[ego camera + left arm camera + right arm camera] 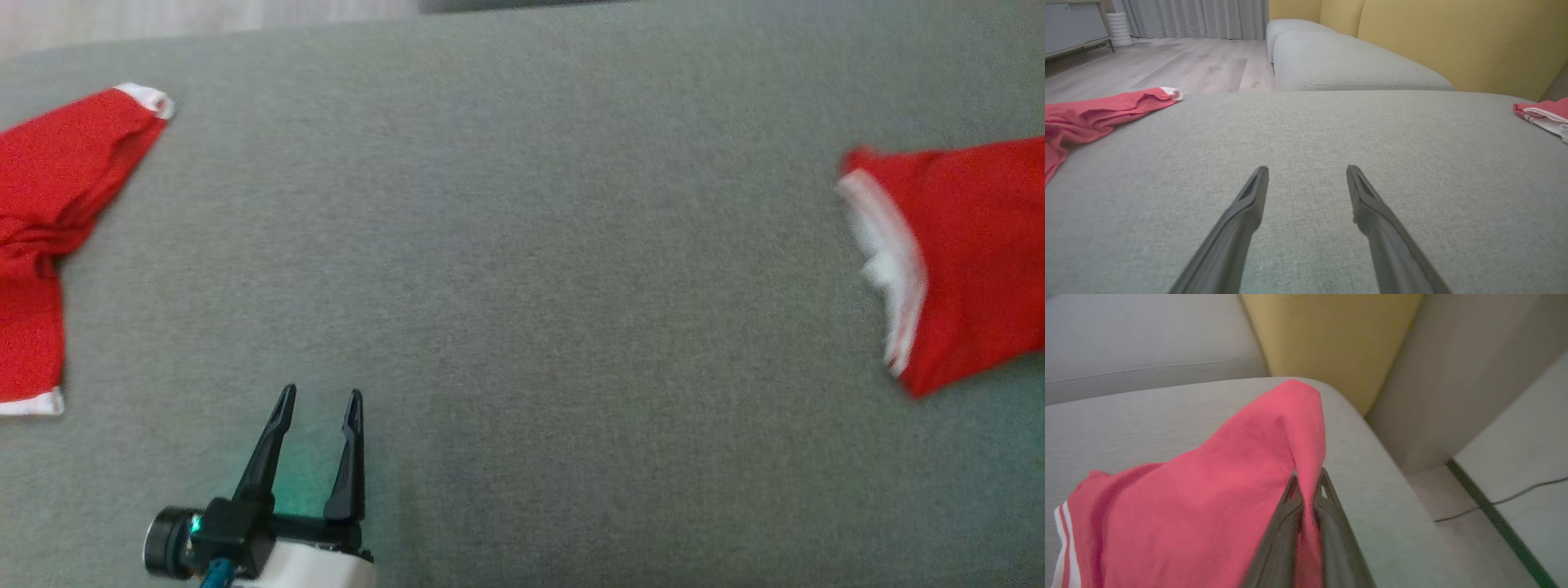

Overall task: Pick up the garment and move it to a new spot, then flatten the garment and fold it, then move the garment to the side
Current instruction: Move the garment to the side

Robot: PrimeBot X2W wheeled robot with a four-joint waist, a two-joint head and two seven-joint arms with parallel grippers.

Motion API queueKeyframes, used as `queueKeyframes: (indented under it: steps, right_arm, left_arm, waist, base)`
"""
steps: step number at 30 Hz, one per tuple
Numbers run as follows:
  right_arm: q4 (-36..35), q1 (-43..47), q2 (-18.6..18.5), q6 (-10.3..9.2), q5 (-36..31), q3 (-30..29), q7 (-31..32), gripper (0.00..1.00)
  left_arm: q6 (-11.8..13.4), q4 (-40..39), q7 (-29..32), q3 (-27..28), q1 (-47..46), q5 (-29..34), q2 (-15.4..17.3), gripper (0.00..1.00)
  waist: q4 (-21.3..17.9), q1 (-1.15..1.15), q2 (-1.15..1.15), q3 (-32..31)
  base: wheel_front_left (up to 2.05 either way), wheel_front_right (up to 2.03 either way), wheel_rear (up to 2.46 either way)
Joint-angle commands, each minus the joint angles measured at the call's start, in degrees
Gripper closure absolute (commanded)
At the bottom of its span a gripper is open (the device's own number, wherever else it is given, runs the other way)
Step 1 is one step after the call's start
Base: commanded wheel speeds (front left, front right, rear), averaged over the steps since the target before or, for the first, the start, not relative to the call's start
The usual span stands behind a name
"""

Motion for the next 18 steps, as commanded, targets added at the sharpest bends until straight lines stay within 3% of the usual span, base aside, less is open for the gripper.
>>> queueKeyframes:
  steps: [1,6,7,8,13,18]
  right_arm:
    - [0.1,-1.7,-2.6,0.41,-1.9,-1.1,-1.5,1.0]
    - [6.0,-7.5,-4.3,0.41,-10.4,-8.8,-8.2,1.0]
    - [6.6,-8.4,-4.2,0.41,-12.4,-9.7,-10.6,0.07]
    - [7.5,-9.1,-4.0,0.41,-14.2,-10.8,-12.2,0.0]
    - [7.0,-12.1,-1.4,0.41,-23.4,-16.3,-23.1,0.0]
    - [1.2,-10.1,4.8,0.41,-26.0,-15.3,-25.7,0.0]
  left_arm:
    - [-0.2,-1.8,-0.5,1.2,-1.1,0.7,0.5,0.0]
    - [-0.7,-2.1,-0.5,1.3,-1.2,1.5,1.6,0.0]
    - [-0.7,-2.0,-0.5,1.4,-0.9,1.6,1.7,0.0]
    - [-0.7,-2.0,-0.5,1.5,-0.6,1.6,1.8,0.0]
    - [-0.4,-2.3,-0.5,2.0,-0.2,1.4,1.4,0.0]
    - [0.1,-2.3,-0.5,2.3,-0.5,0.0,0.6,0.0]
  waist:
    - [-1.7,-0.02,0.0,2.2]
    - [-1.6,-0.02,0.0,4.1]
    - [-1.5,-0.02,0.0,4.2]
    - [-1.4,-0.02,0.0,4.3]
    - [-0.6,-0.02,0.0,4.6]
    - [0.3,-0.02,0.0,2.4]
  base:
    - [0.0,0.0,0.0]
    - [0.0,0.0,0.0]
    - [0.0,0.0,0.0]
    - [0.0,0.0,0.0]
    - [0.0,0.0,0.0]
    - [0.0,0.0,0.0]
